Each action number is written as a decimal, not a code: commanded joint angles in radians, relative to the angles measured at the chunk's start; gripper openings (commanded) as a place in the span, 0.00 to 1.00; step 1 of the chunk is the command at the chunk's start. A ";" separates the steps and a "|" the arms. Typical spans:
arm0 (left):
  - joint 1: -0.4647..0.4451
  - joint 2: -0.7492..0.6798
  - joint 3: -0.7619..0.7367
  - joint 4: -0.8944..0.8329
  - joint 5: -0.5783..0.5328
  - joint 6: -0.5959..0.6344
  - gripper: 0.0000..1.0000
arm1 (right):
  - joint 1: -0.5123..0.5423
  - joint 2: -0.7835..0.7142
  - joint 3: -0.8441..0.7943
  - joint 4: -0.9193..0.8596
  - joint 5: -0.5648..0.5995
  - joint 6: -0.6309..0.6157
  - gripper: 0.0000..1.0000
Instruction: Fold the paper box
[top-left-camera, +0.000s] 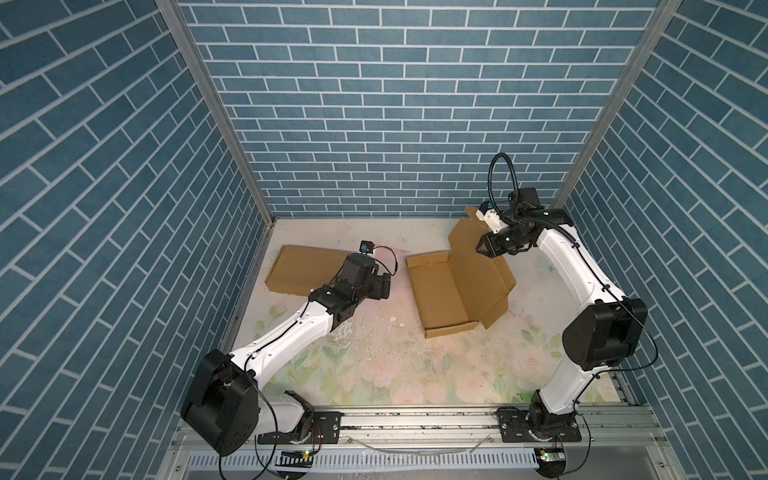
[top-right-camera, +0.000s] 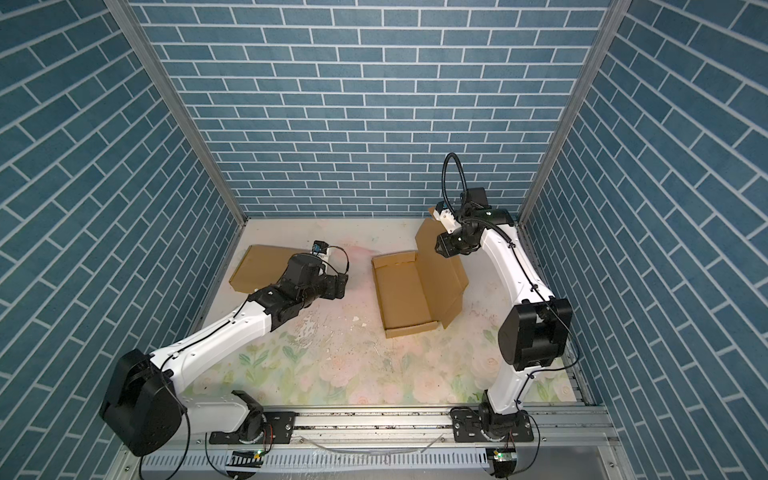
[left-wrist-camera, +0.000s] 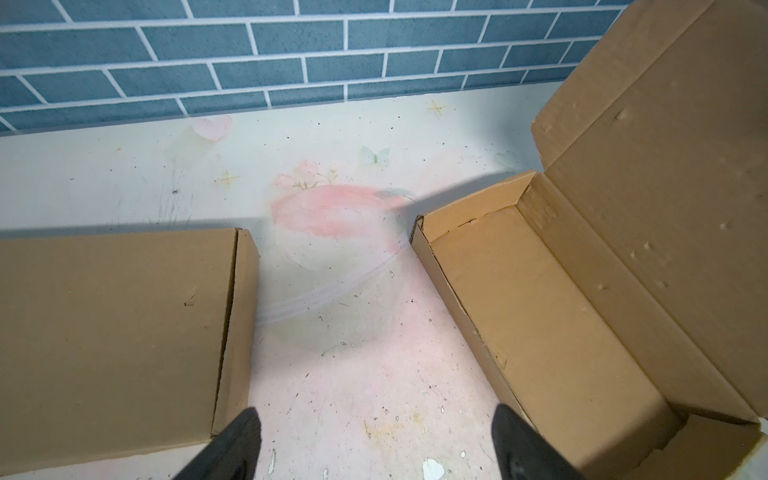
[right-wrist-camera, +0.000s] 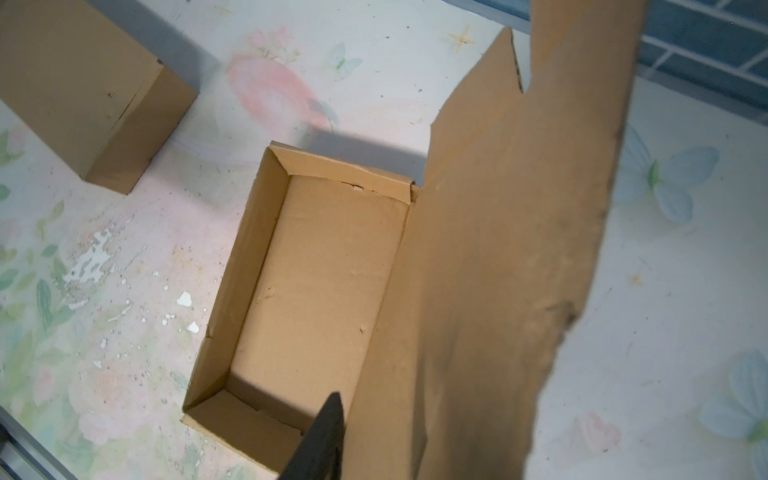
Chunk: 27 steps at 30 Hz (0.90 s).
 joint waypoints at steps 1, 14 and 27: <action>0.001 0.006 0.021 -0.004 0.016 0.001 0.87 | 0.022 0.041 0.090 -0.086 -0.060 -0.195 0.35; 0.001 -0.023 0.021 -0.040 0.001 0.003 0.85 | 0.155 0.150 0.250 -0.208 -0.160 -0.533 0.27; 0.059 0.017 0.027 -0.042 0.089 -0.004 0.86 | 0.201 0.164 0.371 -0.151 -0.072 -0.453 0.51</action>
